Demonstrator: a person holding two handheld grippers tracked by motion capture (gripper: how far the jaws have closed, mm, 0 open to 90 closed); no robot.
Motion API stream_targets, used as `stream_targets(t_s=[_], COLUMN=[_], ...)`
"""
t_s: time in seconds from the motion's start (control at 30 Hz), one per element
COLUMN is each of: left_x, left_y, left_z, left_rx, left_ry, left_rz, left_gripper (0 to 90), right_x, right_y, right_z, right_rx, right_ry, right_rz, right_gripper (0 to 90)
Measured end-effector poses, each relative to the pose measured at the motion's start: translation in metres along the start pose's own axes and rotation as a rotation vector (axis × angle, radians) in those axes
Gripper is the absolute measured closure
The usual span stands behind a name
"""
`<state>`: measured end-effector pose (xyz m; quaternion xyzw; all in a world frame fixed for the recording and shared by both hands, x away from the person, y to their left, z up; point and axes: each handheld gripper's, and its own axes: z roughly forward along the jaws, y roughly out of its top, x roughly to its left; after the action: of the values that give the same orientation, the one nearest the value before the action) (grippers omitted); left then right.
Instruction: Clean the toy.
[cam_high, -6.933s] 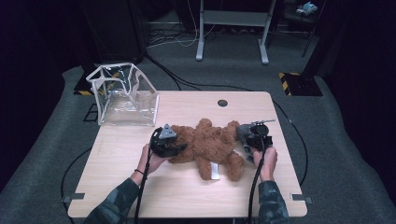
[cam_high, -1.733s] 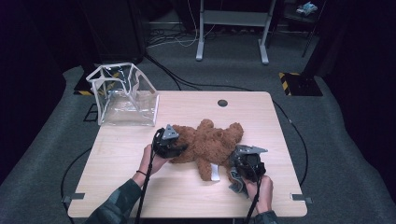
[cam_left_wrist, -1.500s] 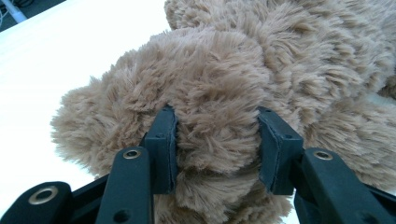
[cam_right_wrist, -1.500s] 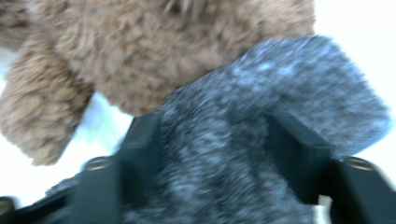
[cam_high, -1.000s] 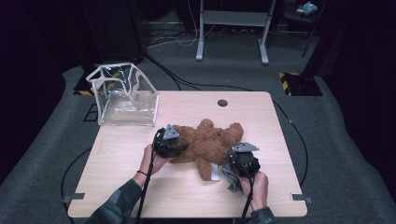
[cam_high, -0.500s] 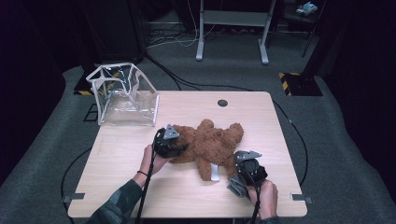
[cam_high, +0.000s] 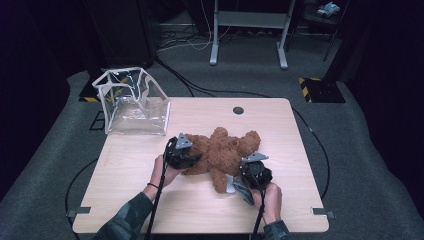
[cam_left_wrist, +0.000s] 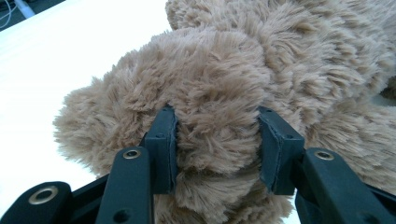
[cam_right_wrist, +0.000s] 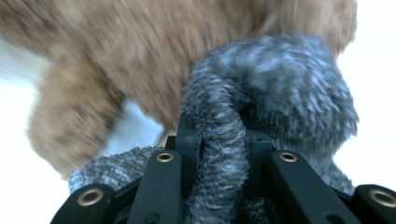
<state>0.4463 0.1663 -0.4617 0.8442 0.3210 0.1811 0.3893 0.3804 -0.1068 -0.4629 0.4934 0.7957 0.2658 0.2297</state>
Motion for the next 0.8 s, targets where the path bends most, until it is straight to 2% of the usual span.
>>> stream_targets(t_s=[0.03, 0.1, 0.17, 0.27, 0.33, 0.4, 0.43, 0.53, 0.63, 0.73, 0.8], left_x=[0.000, 0.000, 0.000, 0.000, 0.000, 0.000, 0.000, 0.000, 0.001, 0.001, 0.001], left_y=[0.000, -0.001, -0.001, -0.001, -0.001, -0.001, 0.000, 0.001, 0.001, 0.003, 0.003], left_z=[0.000, 0.000, 0.000, 0.000, 0.000, 0.000, 0.001, 0.000, 0.000, 0.000, 0.000], left_rx=[-0.007, -0.012, -0.014, -0.010, -0.010, -0.010, -0.009, 0.003, 0.004, 0.015, 0.013], left_ry=[0.000, 0.001, -0.002, -0.002, -0.003, -0.003, -0.002, -0.004, -0.003, -0.008, -0.012], left_rz=[-0.001, 0.002, 0.000, 0.000, -0.002, -0.003, -0.003, 0.000, -0.001, 0.006, -0.001], left_gripper=[54.2, 54.1, 54.1, 53.9, 53.9, 53.9, 53.8, 53.7, 53.3, 52.1, 51.4], right_x=[-0.001, -0.009, -0.016, -0.023, -0.020, -0.012, -0.004, 0.013, 0.021, 0.015, 0.013], right_y=[-0.005, -0.014, -0.019, -0.023, -0.019, -0.012, -0.007, 0.004, 0.006, -0.001, -0.008], right_z=[0.001, -0.001, -0.004, -0.010, -0.015, -0.021, -0.024, -0.020, -0.006, 0.005, 0.007], right_rx=[0.018, 0.020, 0.016, 0.015, 0.002, -0.029, -0.050, -0.062, -0.028, -0.003, 0.034], right_ry=[-0.014, -0.038, -0.038, -0.035, -0.023, -0.012, 0.014, 0.038, 0.040, 0.039, 0.035], right_rz=[0.008, 0.019, 0.048, 0.061, 0.050, 0.029, 0.015, -0.036, -0.057, -0.041, -0.043], right_gripper=[74.3, 74.3, 74.3, 73.8, 73.4, 73.4, 73.4, 73.4, 73.5, 73.7, 73.8])
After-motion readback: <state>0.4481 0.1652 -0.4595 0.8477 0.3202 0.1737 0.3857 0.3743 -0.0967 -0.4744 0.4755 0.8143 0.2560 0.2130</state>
